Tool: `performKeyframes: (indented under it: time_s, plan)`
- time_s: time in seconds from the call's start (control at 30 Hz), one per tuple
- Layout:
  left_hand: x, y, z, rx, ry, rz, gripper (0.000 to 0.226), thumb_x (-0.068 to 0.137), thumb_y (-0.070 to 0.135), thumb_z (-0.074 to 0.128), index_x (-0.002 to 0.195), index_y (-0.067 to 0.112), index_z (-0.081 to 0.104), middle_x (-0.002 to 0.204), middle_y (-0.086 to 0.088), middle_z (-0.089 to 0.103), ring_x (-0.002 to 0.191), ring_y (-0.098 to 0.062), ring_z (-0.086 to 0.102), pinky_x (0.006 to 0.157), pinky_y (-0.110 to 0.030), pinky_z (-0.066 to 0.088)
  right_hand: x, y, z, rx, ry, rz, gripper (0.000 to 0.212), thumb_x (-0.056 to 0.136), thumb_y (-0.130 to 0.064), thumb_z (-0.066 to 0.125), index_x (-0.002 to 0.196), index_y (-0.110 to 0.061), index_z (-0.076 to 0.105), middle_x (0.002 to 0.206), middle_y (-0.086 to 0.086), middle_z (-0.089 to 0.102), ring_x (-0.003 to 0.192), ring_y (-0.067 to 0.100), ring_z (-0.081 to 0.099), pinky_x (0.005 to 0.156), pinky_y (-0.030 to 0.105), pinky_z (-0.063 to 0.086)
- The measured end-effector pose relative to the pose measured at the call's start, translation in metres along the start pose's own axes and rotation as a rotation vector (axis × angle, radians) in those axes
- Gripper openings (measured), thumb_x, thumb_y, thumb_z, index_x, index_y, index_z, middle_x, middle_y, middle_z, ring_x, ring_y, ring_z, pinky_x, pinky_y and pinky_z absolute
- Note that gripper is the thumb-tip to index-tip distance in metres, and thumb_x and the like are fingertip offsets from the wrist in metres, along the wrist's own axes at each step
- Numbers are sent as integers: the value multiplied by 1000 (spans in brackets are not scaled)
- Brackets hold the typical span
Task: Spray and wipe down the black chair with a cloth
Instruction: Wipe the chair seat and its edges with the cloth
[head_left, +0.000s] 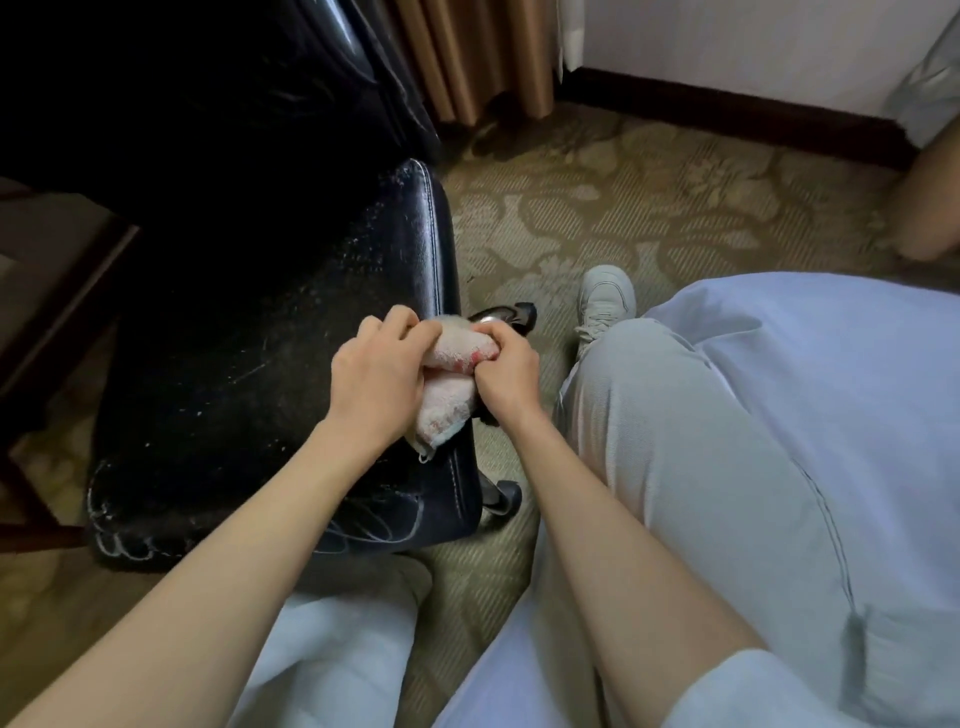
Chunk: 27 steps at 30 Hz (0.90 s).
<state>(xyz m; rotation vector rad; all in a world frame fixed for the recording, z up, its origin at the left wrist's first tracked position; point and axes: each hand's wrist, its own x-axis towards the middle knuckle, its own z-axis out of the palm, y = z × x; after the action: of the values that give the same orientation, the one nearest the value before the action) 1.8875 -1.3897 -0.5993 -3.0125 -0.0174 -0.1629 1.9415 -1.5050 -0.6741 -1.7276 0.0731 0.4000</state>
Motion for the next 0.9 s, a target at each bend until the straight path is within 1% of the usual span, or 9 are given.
performKeyframes:
  time_s: [0.13,0.23,0.37,0.47,0.57,0.67,0.73,0.8,0.9]
  plan:
    - [-43,16,-5,-11,-50,111,34,72,10,70,105,17,64,101,-5,58,73,-26,52,48,-33,40,-49,23,-3,22,19,71,30,77,5,48,92,-16,63,90,1,65,85,18,58,71,30,45]
    - [-81,25,-7,-10,-83,136,36,67,8,72,101,17,65,99,-4,59,71,-24,51,48,-34,41,-92,36,-4,89,34,104,24,79,3,51,80,-20,58,79,-3,61,73,12,52,59,15,38]
    - [-126,33,-10,-40,-119,166,31,70,17,54,99,18,62,100,-3,58,70,-25,53,47,-36,45,-138,52,-1,103,29,158,31,80,1,54,71,-28,50,73,-6,58,67,9,49,55,12,37]
    - [-147,35,-9,-53,-146,164,39,62,10,73,99,17,63,101,-3,58,71,-24,53,46,-35,45,-158,58,1,115,11,168,30,80,2,57,71,-27,52,77,-2,60,68,8,50,58,10,38]
    - [-152,32,-10,-70,-150,121,46,58,7,78,101,17,63,102,-3,59,73,-23,54,46,-33,45,-157,56,5,119,19,150,30,78,5,56,73,-25,56,81,0,64,73,8,54,60,9,38]
    - [-138,26,-10,-43,-128,95,46,62,10,75,105,18,61,104,-2,58,75,-23,53,48,-33,45,-143,50,10,141,62,125,38,66,14,46,76,-20,60,84,2,65,76,12,55,62,7,37]
    - [-122,20,-10,-19,-117,94,39,69,15,64,107,19,61,105,0,57,75,-23,52,49,-32,43,-129,44,13,167,77,102,42,61,16,42,80,-15,62,85,1,64,79,13,55,65,7,37]
    - [-100,14,-10,-6,-113,78,37,73,20,49,108,19,62,104,1,58,74,-21,51,47,-30,40,-110,36,15,179,81,90,43,62,16,42,83,-17,61,89,0,63,82,12,54,67,6,37]
    - [-60,-1,-9,-10,-98,47,39,74,23,44,109,19,62,103,2,58,74,-20,52,46,-28,38,-73,18,18,162,90,50,47,64,16,43,88,-20,62,95,-3,62,85,8,52,70,2,34]
